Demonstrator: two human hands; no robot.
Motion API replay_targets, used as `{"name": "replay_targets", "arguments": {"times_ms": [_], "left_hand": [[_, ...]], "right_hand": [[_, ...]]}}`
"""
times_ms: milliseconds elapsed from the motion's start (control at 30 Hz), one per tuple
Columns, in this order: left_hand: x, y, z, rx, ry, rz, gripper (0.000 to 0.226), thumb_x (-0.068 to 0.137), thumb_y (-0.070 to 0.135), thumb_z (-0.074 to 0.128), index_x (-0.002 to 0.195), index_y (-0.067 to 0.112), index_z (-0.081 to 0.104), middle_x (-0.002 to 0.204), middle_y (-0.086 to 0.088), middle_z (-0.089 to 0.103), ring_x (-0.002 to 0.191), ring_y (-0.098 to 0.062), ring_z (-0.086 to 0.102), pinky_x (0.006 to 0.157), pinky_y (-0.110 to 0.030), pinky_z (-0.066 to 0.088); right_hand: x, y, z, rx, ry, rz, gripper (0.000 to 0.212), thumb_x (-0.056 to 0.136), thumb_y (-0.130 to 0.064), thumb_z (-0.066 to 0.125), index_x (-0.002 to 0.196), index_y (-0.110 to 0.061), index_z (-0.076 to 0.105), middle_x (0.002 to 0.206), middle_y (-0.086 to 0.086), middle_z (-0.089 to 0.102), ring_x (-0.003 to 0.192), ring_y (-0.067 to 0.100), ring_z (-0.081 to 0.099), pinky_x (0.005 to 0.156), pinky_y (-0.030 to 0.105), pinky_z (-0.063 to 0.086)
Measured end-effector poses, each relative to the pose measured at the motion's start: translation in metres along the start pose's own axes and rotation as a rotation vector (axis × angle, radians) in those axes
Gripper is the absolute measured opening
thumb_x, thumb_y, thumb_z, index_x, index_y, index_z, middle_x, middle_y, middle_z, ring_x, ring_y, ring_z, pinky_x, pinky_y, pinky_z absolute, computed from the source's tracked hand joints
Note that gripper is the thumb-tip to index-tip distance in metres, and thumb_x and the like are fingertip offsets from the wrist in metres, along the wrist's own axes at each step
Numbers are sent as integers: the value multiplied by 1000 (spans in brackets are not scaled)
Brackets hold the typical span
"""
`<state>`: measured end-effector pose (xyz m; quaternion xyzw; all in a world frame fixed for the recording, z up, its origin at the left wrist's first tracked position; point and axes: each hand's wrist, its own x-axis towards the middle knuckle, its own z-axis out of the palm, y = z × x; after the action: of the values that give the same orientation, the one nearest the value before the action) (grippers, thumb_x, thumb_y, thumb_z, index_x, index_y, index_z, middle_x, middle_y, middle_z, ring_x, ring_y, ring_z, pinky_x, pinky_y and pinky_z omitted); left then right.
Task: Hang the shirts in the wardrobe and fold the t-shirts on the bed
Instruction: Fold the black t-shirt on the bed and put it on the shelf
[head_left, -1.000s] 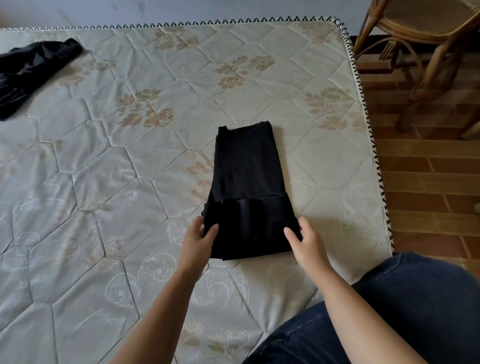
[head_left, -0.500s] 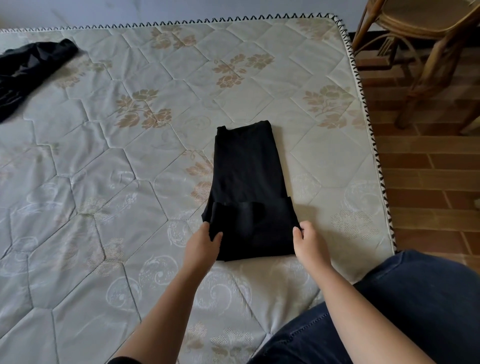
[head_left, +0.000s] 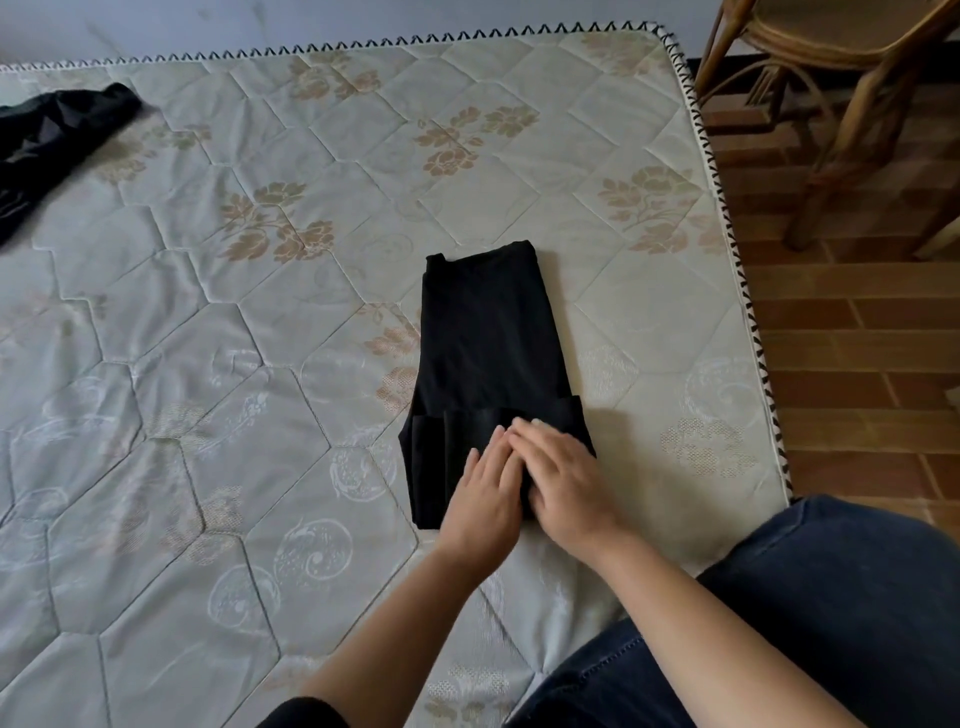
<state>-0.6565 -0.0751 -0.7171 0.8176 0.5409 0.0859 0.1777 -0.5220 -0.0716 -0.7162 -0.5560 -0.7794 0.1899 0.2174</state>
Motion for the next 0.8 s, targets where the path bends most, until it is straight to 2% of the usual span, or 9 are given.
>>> {"name": "replay_targets", "arguments": {"times_ms": [100,167,233,400,467,600,667,733,800], "left_hand": [[0,-7,12,40,-161,-92,55,87,25,32,137,9,47,145,-5,43,138,-19,32,98,-54,43],[-1,-12,13,118,-182,-136,54,86,33,35,132,12,54,141,-3,49,134,-17,37,92,-57,42],[-3,-19,13,157,-91,-168,58,88,42,34,136,14,49,144,-3,45,136,-16,29,97,-56,31],[-9,-39,3,159,-132,-372,71,80,55,-10,143,21,-13,150,7,-20,137,-12,-22,115,-50,4],[-13,-42,-3,214,-179,-374,78,77,58,-24,143,18,-15,151,0,-22,136,-16,-25,115,-48,1],[-32,-37,-6,324,-153,-129,69,88,48,28,141,4,33,152,-15,26,142,-25,18,109,-51,26],[-38,-24,-8,301,-229,-8,70,87,37,36,146,2,23,154,-11,5,144,-27,1,113,-49,27],[-35,-11,-7,289,-332,-98,69,95,22,36,148,4,-2,146,-7,-24,136,-24,-25,118,-42,6],[-28,-3,-6,286,-233,-138,73,91,11,51,148,0,7,151,-15,-15,137,-26,-16,116,-41,12]], "right_hand": [[-8,8,12,-187,-328,108,66,81,-35,28,144,-15,27,159,-8,5,144,7,3,112,39,25],[-9,19,11,-294,-417,158,80,77,-54,2,148,-21,-9,146,-14,-36,134,-2,-32,115,45,3],[-9,24,5,-327,-479,172,81,66,-62,-17,137,-26,-30,136,-13,-47,128,-2,-40,114,50,-4],[-10,28,-6,-323,-510,253,85,66,-69,-14,133,-22,-35,132,-12,-52,130,5,-37,113,49,-10],[-12,31,-9,-297,-505,273,83,74,-68,-7,134,-18,-32,136,-9,-49,134,9,-32,110,46,-19],[-14,25,-14,-394,-342,102,85,80,-55,21,148,-4,12,157,7,-4,141,13,-20,108,41,-25],[-18,22,-15,-346,-393,7,78,86,-37,42,149,-5,9,155,3,-12,138,9,-27,111,40,-22],[-18,20,-13,-343,-468,38,81,88,-22,47,149,-7,-5,148,0,-26,141,13,-23,109,38,-22],[-17,15,-12,-416,-393,45,83,76,-7,66,146,0,22,155,9,4,144,22,17,112,42,2]]}}
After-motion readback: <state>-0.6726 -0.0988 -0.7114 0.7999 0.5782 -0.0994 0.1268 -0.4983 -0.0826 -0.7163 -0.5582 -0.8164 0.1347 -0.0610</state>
